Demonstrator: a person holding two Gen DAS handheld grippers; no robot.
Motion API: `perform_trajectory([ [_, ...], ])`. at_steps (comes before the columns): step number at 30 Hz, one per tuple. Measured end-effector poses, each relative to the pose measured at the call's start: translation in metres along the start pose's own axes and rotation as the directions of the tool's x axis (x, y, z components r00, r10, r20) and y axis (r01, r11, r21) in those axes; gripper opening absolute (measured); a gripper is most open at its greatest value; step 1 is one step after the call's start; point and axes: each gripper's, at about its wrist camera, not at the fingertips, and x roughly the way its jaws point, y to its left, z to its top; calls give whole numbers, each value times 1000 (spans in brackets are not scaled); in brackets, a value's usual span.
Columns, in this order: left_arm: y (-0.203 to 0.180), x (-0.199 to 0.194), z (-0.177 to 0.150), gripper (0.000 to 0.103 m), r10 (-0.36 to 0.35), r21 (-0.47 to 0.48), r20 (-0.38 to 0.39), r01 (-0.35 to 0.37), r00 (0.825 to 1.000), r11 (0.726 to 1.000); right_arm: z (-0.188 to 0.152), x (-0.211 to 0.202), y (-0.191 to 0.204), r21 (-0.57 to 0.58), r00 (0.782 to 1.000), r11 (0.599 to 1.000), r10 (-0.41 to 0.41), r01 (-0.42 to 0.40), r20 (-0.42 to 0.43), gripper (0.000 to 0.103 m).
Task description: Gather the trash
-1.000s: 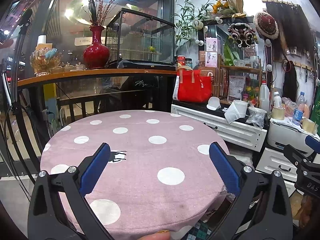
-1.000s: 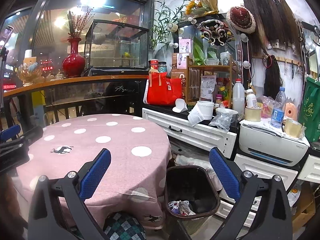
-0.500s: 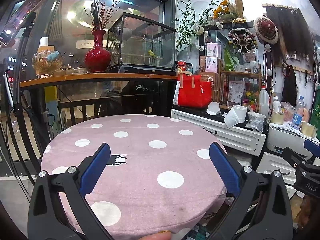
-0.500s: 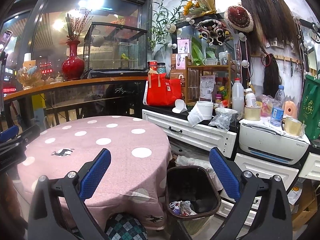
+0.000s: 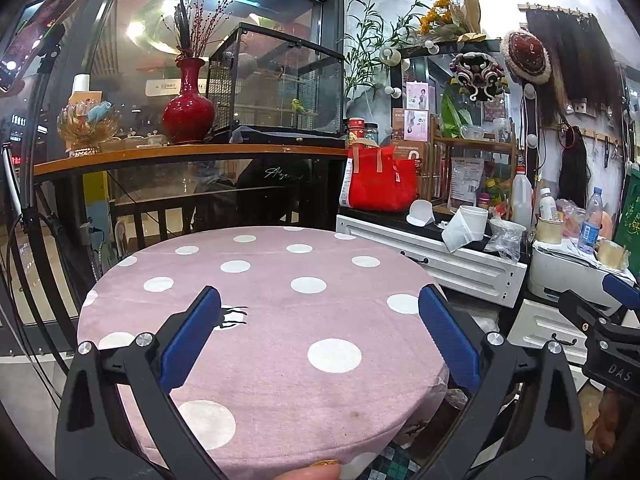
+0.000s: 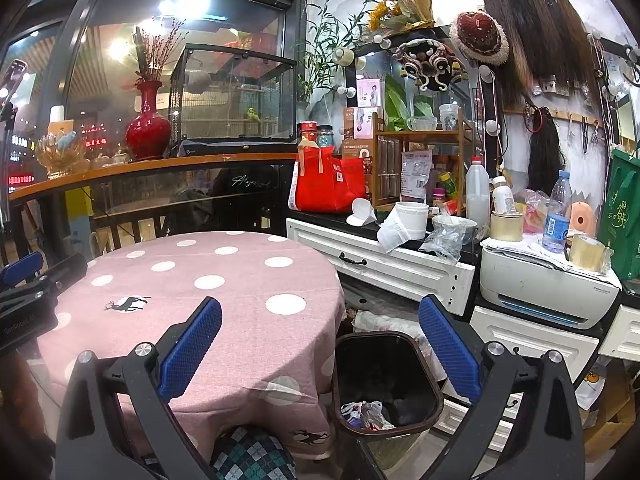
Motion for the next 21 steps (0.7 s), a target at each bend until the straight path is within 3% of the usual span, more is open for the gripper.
perform_trajectory([
  [21,-4,0,-2,97,-6,0,1,6,1000,1000,-1,-1,9,-1,1000,1000,6,-6,-7,97],
])
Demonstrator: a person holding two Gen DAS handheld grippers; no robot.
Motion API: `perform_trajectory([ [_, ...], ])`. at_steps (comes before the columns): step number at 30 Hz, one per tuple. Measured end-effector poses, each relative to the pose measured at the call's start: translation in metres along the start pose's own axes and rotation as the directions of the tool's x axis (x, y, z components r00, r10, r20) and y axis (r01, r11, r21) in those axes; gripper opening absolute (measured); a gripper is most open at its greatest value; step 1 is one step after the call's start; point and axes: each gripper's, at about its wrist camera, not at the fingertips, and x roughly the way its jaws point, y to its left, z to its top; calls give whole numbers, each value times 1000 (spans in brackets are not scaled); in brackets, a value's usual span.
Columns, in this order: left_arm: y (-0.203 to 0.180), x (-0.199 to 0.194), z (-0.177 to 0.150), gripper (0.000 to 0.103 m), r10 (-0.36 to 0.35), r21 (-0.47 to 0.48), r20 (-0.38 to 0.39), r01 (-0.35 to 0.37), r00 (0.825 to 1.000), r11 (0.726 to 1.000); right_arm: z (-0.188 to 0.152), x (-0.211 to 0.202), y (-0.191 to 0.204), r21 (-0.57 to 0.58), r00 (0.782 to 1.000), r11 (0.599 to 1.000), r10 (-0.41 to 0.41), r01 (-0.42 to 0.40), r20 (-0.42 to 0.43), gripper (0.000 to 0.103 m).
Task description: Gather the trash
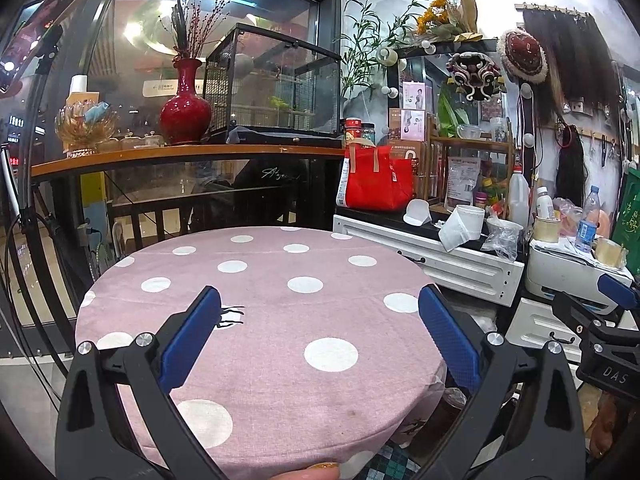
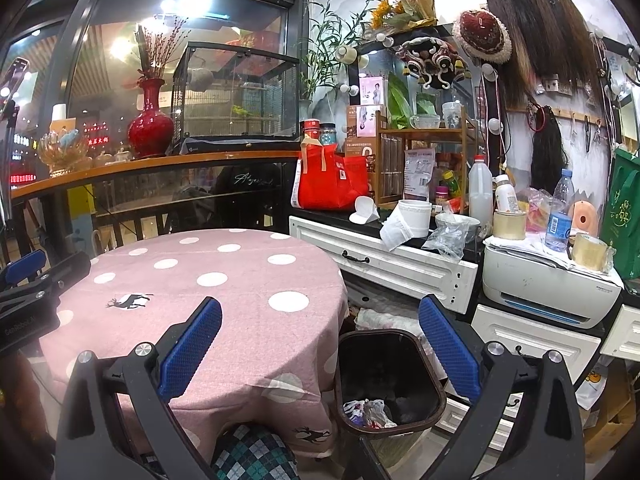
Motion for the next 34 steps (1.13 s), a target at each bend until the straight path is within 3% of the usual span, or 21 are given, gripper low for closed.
perform_trajectory([
  [34,5,4,-2,97,-21,4,-23,21,1000,1000,-2,-1,6,5,1000,1000,8,-8,-7,97],
])
